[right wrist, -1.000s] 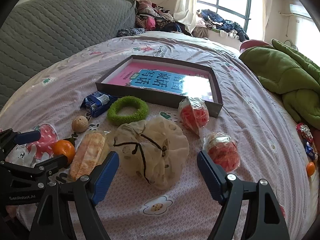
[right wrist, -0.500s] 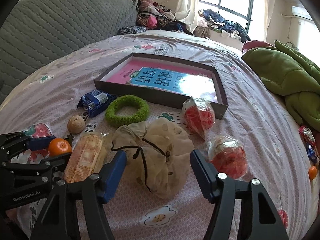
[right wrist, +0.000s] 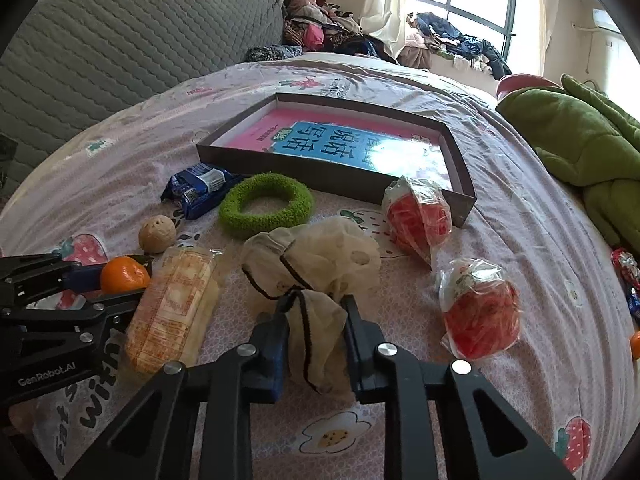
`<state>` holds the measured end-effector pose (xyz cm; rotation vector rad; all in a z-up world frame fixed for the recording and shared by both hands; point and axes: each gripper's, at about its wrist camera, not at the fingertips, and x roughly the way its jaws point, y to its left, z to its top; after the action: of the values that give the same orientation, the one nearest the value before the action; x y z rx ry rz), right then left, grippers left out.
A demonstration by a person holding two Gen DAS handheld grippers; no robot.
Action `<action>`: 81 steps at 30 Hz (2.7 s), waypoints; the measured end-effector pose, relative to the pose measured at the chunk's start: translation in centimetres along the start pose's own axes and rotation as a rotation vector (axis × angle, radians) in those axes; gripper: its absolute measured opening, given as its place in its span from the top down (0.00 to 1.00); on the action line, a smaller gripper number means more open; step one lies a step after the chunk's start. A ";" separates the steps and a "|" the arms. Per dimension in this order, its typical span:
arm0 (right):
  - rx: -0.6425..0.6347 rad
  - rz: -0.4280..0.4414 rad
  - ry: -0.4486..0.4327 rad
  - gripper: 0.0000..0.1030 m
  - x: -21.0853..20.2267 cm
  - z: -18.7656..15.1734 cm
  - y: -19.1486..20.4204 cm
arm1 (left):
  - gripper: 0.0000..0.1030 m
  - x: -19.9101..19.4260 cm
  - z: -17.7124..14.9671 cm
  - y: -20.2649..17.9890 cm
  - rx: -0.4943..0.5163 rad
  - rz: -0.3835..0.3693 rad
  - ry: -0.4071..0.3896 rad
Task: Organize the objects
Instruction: 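Close the left gripper on the orange while the right gripper grasps the mesh bag, then lift the orange with the left gripper while the right gripper carries the mesh bag toward the tray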
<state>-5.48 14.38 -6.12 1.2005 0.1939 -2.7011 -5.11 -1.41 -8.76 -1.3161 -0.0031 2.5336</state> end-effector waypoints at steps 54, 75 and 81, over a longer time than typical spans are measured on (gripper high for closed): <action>0.106 0.028 -0.228 0.77 -9.1 2.2 -1.5 | 0.61 -8.7 3.8 -4.2 -0.052 0.138 -0.198; 0.085 0.062 -0.261 0.77 -8.7 5.7 -2.9 | 0.61 -7.2 7.9 -4.1 -0.047 0.168 -0.213; 0.084 0.087 -0.269 0.77 -8.7 7.2 -3.2 | 0.61 -7.1 9.3 -3.9 -0.053 0.174 -0.222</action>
<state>-5.63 17.13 5.27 0.8303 -0.0082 -2.7801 -7.72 1.71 2.85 -1.0890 -0.0010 2.8338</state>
